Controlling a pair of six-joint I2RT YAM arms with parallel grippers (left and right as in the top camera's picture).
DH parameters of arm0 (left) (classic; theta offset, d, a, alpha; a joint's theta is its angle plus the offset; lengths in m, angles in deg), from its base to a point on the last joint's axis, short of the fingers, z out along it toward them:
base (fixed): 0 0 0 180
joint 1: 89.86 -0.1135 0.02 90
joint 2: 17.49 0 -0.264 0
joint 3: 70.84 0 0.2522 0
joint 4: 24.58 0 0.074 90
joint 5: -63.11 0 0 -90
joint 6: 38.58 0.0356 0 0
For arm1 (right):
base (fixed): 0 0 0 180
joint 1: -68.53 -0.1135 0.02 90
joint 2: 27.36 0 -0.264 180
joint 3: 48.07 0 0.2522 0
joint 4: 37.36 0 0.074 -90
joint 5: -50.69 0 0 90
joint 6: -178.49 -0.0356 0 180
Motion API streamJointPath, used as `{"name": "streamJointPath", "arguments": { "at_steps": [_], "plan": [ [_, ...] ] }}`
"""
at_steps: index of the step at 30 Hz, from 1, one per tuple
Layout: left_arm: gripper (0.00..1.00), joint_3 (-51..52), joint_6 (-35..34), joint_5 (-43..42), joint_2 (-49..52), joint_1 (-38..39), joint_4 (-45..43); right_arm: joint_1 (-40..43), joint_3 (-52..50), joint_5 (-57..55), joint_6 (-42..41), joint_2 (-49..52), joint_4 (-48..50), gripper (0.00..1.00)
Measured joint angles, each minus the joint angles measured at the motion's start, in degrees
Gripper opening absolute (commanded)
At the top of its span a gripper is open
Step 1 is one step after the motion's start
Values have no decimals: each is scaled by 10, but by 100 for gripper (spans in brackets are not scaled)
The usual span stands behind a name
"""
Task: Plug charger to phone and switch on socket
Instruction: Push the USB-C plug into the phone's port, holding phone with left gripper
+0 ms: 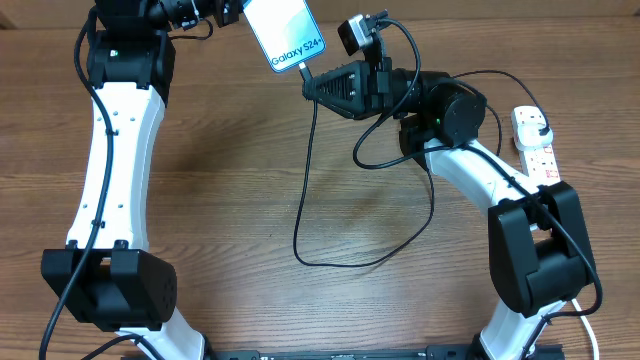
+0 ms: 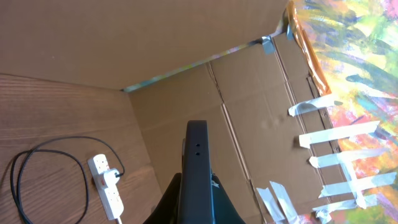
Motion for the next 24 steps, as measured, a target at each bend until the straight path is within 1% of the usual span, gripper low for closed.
{"name": "streamJointPath", "arguments": {
  "at_steps": [24],
  "plan": [
    [5,0,-5,-4,0,0,-1,2,0,2,0,0,-2,4]
  ]
}}
